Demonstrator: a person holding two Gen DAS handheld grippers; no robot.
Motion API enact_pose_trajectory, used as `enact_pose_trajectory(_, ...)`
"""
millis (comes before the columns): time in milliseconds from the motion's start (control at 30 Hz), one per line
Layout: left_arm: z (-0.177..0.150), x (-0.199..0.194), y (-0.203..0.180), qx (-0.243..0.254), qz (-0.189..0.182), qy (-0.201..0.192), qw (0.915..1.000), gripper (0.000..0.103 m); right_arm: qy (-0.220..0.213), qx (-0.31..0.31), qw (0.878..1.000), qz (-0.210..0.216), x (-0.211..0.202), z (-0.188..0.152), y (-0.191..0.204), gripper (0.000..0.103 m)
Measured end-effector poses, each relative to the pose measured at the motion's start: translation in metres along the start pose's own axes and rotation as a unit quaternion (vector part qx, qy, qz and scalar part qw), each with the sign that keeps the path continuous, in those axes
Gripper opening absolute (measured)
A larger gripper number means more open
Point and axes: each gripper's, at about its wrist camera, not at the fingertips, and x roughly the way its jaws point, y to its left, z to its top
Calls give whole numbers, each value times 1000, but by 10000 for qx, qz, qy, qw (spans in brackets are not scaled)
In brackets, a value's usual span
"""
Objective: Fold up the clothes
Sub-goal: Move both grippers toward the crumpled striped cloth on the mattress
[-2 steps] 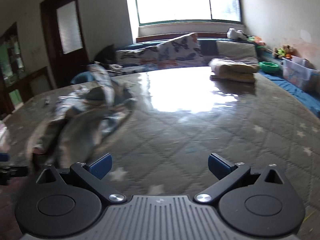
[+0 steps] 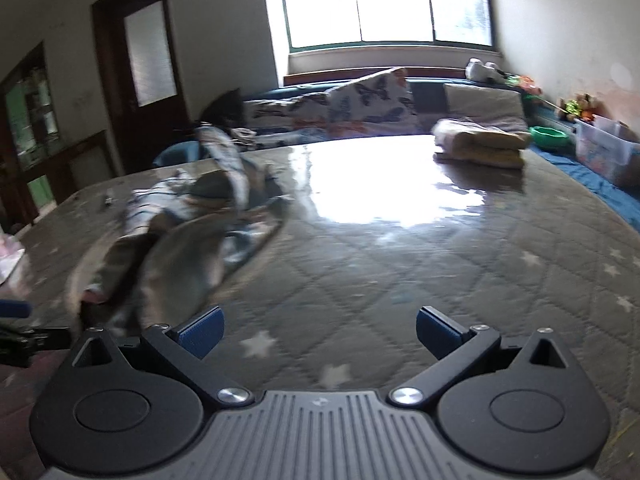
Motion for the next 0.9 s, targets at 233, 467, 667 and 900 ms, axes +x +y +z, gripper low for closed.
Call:
enact_pose_trajectory(233, -4, -3, -4, 63, -13, 64, 10000, 103, 166, 33, 9998, -64, 0, -6, 21, 103)
enact_pose_trajectory(467, -8, -5, -8, 137, 25, 170, 9998, 103, 92, -166, 9996, -214, -4, -19, 113, 103)
enact_pose_trajectory(667, -12, -4, -10, 189, 63, 272, 9994, 103, 109, -124, 9999, 23, -10, -30, 112, 103)
enact_pose_trajectory(900, -14, -6, -15, 269, 37, 285, 9992, 103, 142, -348, 9990, 249, -5, -33, 143, 103)
